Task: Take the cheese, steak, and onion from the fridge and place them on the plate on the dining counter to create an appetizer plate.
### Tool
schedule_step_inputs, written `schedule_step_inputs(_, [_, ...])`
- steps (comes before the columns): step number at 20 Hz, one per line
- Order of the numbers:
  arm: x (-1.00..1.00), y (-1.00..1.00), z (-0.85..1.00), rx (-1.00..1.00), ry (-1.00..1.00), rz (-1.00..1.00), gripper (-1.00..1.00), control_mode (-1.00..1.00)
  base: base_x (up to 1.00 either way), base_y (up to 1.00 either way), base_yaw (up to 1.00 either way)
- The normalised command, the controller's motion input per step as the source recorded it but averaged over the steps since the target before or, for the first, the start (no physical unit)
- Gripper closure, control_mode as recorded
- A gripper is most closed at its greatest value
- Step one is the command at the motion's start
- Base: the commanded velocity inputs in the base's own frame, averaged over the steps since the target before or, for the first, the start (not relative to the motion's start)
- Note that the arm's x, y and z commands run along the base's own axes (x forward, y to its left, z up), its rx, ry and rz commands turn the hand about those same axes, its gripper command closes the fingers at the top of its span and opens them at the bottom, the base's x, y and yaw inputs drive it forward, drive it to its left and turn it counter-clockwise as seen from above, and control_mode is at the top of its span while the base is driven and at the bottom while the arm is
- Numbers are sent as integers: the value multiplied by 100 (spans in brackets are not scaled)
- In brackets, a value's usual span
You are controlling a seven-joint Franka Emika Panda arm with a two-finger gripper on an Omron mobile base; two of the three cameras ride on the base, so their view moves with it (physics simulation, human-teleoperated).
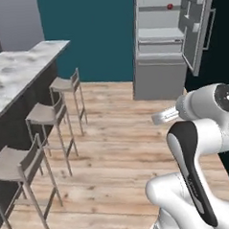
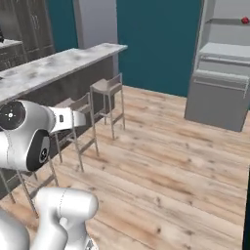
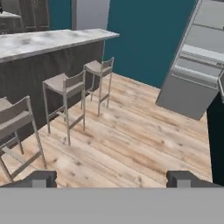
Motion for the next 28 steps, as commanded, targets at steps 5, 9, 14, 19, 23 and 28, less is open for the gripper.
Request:
schedule_step_inputs(5, [0,0,0,0,0,0,-100,100,9,-36,-79])
schedule_step_inputs(9, [0,0,0,0,0,0,-100,100,41,-25,-70])
schedule_step_inputs(14, [0,0,0,0,0,0,-100,100,96,12,-42])
schedule_step_inputs(19, [0,0,0,0,0,0,-100,100,100,51,-28])
schedule_step_inputs(23, [0,0,0,0,0,0,-100,100,100,71,-16])
schedule_step_inputs(28, [0,0,0,0,0,0,-100,100,100,79,-8])
